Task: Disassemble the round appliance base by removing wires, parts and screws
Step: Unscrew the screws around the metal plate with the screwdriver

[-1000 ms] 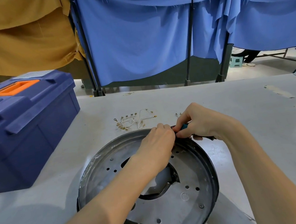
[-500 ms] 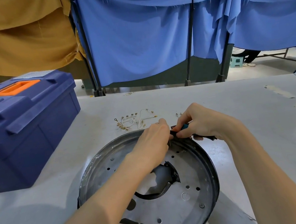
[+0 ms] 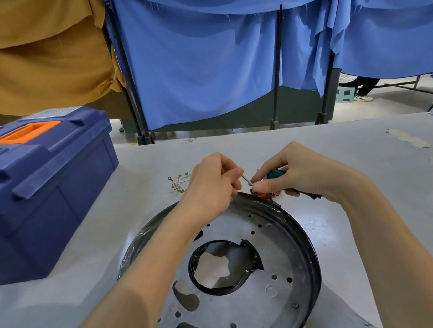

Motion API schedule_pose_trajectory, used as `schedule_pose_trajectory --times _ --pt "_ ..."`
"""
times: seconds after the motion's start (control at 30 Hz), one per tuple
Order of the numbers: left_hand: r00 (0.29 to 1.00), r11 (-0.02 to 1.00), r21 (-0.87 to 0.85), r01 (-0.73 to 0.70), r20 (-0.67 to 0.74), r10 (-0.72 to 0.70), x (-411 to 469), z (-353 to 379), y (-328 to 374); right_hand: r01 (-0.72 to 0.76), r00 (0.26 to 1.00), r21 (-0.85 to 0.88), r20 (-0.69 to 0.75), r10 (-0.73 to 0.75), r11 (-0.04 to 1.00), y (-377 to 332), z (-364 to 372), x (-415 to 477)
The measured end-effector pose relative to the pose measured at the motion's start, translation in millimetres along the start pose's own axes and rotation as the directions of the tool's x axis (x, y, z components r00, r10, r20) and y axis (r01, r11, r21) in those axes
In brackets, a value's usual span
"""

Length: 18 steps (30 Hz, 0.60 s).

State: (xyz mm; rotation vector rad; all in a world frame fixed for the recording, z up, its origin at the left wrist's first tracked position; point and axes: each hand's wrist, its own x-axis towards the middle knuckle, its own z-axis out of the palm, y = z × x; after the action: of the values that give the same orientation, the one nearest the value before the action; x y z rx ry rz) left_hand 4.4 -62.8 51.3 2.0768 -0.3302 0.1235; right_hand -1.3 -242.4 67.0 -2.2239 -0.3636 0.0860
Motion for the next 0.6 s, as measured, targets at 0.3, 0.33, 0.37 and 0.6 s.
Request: schedule_pose_trajectory --times 0.3,0.33,0.37,0.6 --pt "0.993 0.958 0.265 -0.109 -0.014 0.116 -4 -5 -2 -0.142 0.99 -0.171 -0.046 0.136 0.975 7 -20 -8" --pt "0.994 0.923 0.369 -0.107 0.03 0.103 -5 -6 -8 -0.213 0.977 -0.215 -0.056 0.205 0.953 15 -22 -8" --pt "0.995 0.882 0.462 -0.095 0.08 0.065 -7 -8 -15 -0.283 0.959 -0.254 -0.06 0.277 0.925 24 -24 -7" --pt "0.972 0.794 0.607 -0.033 0.205 -0.116 -6 -15 -37 -0.484 0.852 -0.41 -0.02 0.523 0.773 53 -5 0"
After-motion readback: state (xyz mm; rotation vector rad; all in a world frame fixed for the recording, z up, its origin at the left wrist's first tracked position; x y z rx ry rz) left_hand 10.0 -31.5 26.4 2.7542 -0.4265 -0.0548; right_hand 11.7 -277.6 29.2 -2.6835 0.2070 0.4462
